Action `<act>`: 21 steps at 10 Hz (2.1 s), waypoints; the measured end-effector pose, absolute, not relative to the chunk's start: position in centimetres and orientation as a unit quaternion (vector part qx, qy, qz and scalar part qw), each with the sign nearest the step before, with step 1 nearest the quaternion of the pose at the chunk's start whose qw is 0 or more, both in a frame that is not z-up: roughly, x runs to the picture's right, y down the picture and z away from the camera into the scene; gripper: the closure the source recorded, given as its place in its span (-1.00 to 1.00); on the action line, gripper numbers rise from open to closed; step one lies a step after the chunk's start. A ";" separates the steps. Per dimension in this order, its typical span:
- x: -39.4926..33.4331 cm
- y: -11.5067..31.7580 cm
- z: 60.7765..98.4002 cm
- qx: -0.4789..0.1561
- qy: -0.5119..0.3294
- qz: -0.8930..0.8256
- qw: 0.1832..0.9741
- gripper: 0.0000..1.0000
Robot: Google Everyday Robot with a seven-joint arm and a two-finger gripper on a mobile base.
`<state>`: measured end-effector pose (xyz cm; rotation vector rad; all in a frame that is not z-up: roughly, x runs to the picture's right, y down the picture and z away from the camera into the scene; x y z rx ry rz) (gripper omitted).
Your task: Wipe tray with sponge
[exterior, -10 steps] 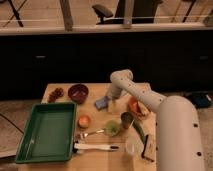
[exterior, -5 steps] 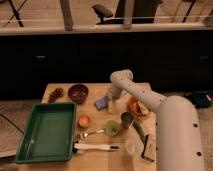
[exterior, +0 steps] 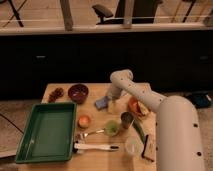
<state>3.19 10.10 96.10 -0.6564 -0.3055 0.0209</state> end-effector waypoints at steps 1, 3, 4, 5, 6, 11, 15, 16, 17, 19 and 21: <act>3.2 10.1 96.1 -0.321 -0.149 0.010 0.935 -0.57; 3.2 10.1 96.1 -0.321 -0.149 0.010 0.935 -0.60; 3.2 10.1 96.1 -0.321 -0.149 0.010 0.935 -0.59; 3.2 10.1 96.1 -0.321 -0.149 0.010 0.935 -0.60; 3.2 10.1 96.1 -0.321 -0.149 0.010 0.935 -0.60; 3.2 10.1 96.1 -0.322 -0.149 0.010 0.935 -0.60; 3.2 10.2 96.1 -0.322 -0.150 0.009 0.935 -0.60; 3.2 10.2 96.1 -0.321 -0.151 0.010 0.935 -0.55; 3.2 10.3 96.3 -0.321 -0.152 0.010 0.935 -0.45; 3.2 10.2 96.3 -0.320 -0.153 0.010 0.935 -0.52; 3.2 10.1 96.1 -0.322 -0.152 0.009 0.934 -0.55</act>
